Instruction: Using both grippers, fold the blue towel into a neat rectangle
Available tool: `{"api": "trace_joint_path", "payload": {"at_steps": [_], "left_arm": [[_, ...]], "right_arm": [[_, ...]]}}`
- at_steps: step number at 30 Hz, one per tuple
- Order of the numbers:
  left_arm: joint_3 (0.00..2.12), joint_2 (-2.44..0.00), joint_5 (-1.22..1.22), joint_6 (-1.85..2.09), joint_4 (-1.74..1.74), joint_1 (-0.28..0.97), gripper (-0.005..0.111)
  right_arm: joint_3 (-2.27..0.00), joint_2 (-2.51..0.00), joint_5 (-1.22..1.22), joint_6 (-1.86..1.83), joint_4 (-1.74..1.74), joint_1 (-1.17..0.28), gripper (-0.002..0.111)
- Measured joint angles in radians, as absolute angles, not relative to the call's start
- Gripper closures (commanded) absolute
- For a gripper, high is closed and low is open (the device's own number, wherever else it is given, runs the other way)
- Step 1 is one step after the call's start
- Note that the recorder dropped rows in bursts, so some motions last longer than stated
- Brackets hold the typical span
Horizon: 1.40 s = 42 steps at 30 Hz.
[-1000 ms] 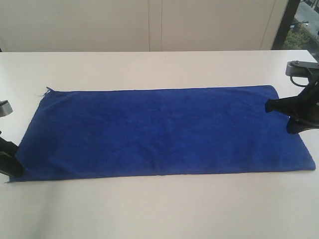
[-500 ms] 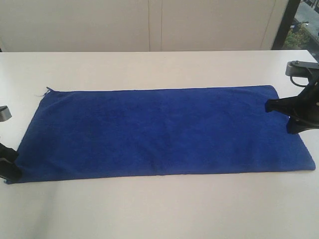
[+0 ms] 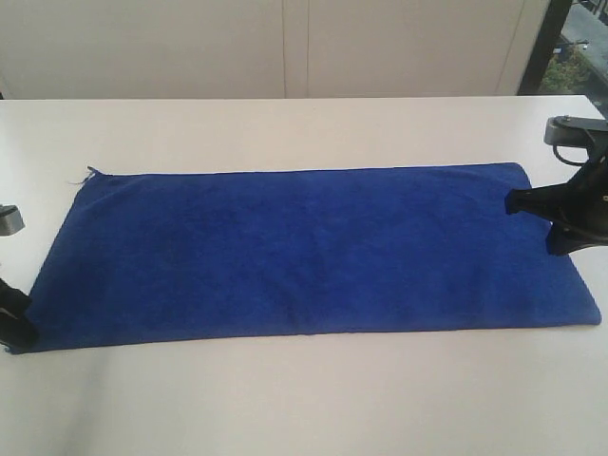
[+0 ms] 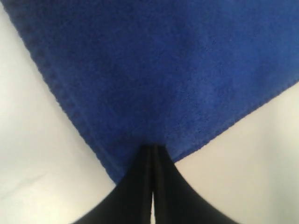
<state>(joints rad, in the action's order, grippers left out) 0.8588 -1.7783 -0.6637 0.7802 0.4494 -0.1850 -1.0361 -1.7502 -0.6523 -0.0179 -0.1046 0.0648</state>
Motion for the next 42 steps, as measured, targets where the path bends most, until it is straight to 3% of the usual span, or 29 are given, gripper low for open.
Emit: {"api": "trace_joint_path", "payload": {"at_steps": [19,27,34,42], "left_arm": [[0.885,-1.762,-0.66,0.78,0.441,-0.185,0.107],[0.961,-1.719,-0.773,0.78,0.475,-0.185,0.107],[0.997,-1.58,-0.807,0.76,0.53,-0.185,0.107],[0.997,-1.273,-0.666,0.444,0.434,-0.185,0.107]], "right_arm": [[-1.036,-1.75,-0.62,-0.018,-0.105,0.065,0.108],[-1.045,-1.75,-0.614,-0.018,-0.105,0.065,0.108],[-1.15,-1.767,-0.631,-0.018,-0.1,0.065,0.108],[-1.277,-1.893,-0.719,-0.018,-0.062,0.065,0.108]]}}
